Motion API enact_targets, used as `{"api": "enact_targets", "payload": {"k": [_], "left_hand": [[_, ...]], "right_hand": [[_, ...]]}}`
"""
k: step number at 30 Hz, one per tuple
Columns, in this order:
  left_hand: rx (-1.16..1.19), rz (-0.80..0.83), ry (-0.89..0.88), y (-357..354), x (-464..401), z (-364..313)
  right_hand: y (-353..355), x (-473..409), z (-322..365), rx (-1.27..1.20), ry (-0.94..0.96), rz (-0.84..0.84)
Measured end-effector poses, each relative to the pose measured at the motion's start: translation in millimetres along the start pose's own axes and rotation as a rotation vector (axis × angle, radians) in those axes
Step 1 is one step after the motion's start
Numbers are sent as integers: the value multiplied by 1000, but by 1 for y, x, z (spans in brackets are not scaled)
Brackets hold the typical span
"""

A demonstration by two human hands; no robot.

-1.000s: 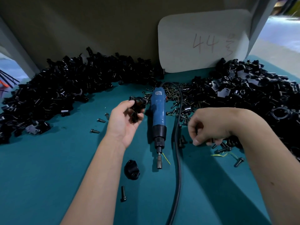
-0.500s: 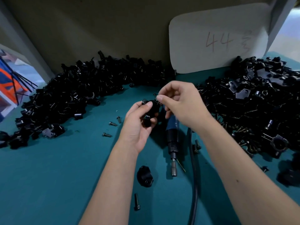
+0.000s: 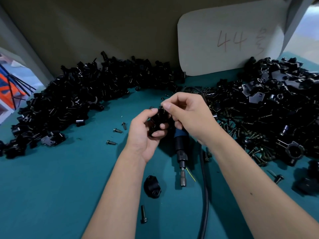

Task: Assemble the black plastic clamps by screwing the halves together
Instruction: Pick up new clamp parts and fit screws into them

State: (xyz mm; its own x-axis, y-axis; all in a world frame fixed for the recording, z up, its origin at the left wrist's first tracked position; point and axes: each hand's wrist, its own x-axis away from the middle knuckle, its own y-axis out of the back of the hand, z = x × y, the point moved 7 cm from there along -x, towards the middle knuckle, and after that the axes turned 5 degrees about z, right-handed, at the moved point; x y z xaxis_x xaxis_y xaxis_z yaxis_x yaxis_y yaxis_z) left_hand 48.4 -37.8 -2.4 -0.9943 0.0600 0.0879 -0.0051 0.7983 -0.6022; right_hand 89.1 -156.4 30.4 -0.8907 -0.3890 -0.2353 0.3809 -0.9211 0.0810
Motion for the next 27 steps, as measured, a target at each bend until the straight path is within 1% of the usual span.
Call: {"api": "enact_targets", "payload": {"k": [4,7,11,14,19,21,25,27], "left_hand": [[11,79,-25,-7,2,-1],[8,66,-62,-5,3,-3],[30,54,-80,-4,4,-2],[-5,18,-93,-4,4,-4],[-2,-47,-109,2,3,-7],[-1,-39,-119,4,4,-10],[-75,-39,-141,1,7,-12],[-73,-59,-148,1,7,-12]], "right_hand": [[-9,1,2,-192,-50,90],[-13,3,4,-216,-71,152],[-10,4,7,-213,-68,106],[-9,4,4,-238,-64,70],[-16,5,8,-248,-36,133],[-17,5,11,-246,-25,114],[-19,6,11,-298,-40,50],[-22,7,13,-254,-26,67]]}}
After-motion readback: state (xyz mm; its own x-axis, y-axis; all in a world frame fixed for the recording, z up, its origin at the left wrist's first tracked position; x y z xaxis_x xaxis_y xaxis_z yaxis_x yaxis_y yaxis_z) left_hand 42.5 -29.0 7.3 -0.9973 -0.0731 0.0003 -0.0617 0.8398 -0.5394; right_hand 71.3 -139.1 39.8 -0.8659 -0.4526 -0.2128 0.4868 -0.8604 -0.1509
